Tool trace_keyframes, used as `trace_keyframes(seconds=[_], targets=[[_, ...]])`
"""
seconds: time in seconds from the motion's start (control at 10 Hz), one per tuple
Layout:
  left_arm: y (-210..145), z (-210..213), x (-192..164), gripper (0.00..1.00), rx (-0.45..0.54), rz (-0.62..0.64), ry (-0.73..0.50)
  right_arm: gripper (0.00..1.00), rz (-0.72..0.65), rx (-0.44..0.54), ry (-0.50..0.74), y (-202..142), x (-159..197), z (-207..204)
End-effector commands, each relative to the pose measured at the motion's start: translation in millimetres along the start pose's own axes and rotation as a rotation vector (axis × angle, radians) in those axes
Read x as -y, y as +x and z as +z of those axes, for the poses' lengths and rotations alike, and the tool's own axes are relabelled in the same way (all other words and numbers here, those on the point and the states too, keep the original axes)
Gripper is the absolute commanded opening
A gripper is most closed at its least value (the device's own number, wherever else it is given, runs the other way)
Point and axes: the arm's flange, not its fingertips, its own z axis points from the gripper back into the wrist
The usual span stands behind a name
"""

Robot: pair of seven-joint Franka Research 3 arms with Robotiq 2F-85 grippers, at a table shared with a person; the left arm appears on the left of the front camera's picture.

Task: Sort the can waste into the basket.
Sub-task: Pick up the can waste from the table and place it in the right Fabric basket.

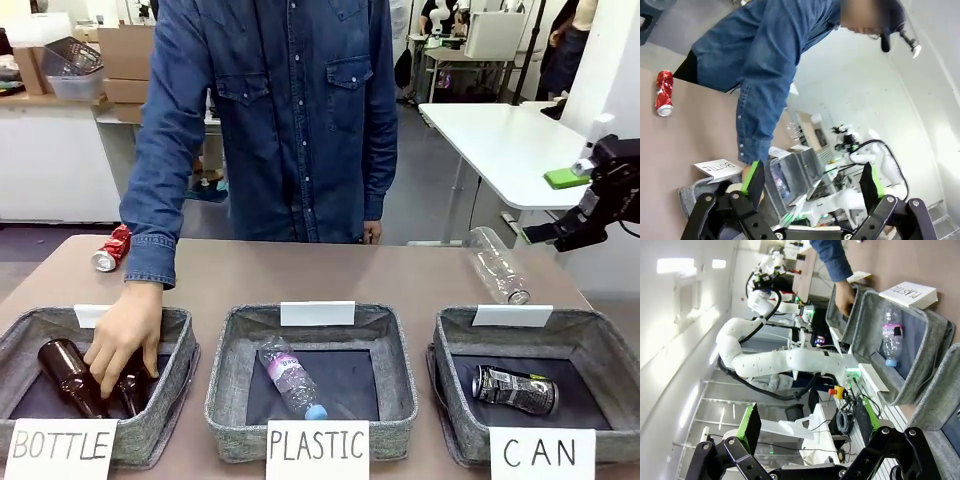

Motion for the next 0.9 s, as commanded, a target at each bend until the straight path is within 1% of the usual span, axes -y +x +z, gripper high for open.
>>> trace_keyframes(seconds=[0.0,0.1,0.2,0.3,0.4,0.5,0.6,0.7,0.8], targets=[[4.3,-72.8,5.6,1.00,-0.181,-0.049,0.156,1.00,0.027,-0.013,-0.003,-1.2,0.3,1.3],[13.0,-110.0,-1.4,1.00,-0.267,-0.102,0.279,1.00,0.027,-0.013,-0.003,-1.2,0.3,1.3],[16.9,-148.8,-9.6,1.00,-0.379,-0.168,0.366,1.00,0.027,-0.013,-0.003,-1.2,0.3,1.3],[17.0,-184.2,-19.8,1.00,-0.429,-0.257,0.564,1.00,0.027,-0.013,-0.003,-1.2,0.3,1.3],[14.3,-219.5,-29.3,1.00,-0.512,-0.365,0.688,1.00,0.027,-0.013,-0.003,-1.2,0.3,1.3],[9.4,-248.0,-38.5,1.00,-0.585,-0.440,0.741,1.00,0.027,-0.013,-0.003,-1.2,0.3,1.3],[3.4,-275.2,-49.3,1.00,-0.635,-0.528,0.827,1.00,0.027,-0.013,-0.003,-1.2,0.3,1.3],[1.5,-297.3,-63.0,1.00,-0.638,-0.628,0.980,1.00,0.027,-0.013,-0.003,-1.2,0.3,1.3],[1.9,-317.1,-70.4,1.00,-0.671,-0.724,0.860,1.00,0.027,-0.013,-0.003,-1.2,0.3,1.3]])
